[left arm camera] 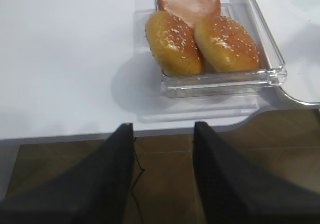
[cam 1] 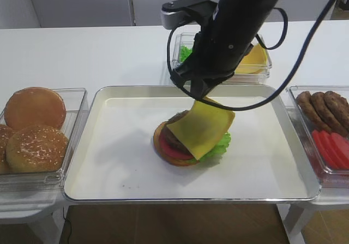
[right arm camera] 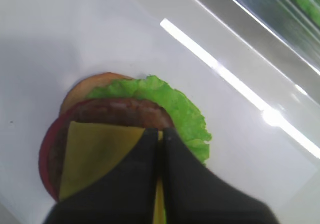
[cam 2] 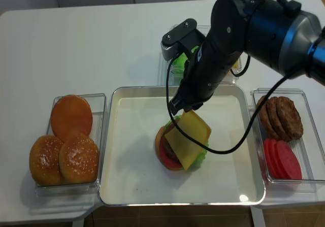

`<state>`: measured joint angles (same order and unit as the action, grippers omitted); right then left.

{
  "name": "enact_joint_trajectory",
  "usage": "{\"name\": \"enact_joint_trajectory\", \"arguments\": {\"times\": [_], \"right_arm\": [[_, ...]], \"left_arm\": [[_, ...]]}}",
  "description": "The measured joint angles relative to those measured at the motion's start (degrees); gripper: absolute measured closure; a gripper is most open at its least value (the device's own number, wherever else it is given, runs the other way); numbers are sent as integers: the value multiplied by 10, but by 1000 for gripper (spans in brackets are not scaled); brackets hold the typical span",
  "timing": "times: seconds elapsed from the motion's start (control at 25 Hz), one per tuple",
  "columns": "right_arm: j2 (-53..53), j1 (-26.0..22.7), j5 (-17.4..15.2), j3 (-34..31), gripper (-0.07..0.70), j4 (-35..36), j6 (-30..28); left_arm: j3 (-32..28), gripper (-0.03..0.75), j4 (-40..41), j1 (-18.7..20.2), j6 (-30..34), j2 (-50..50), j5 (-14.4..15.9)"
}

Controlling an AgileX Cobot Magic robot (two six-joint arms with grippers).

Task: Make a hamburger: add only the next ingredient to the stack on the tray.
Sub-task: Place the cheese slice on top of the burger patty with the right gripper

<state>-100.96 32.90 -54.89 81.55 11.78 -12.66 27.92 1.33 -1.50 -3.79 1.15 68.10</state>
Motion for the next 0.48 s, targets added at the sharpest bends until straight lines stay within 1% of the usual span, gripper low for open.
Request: {"name": "enact_joint_trajectory", "arguments": {"times": [0.24, 0.48], "right_arm": [[-10, 0, 3, 0, 626, -16, 1], [-11, 0, 23, 0, 626, -18, 1]], "left_arm": [[0, 416, 0, 0, 0, 0, 0], [0, 417, 0, 0, 0, 0, 0]]}}
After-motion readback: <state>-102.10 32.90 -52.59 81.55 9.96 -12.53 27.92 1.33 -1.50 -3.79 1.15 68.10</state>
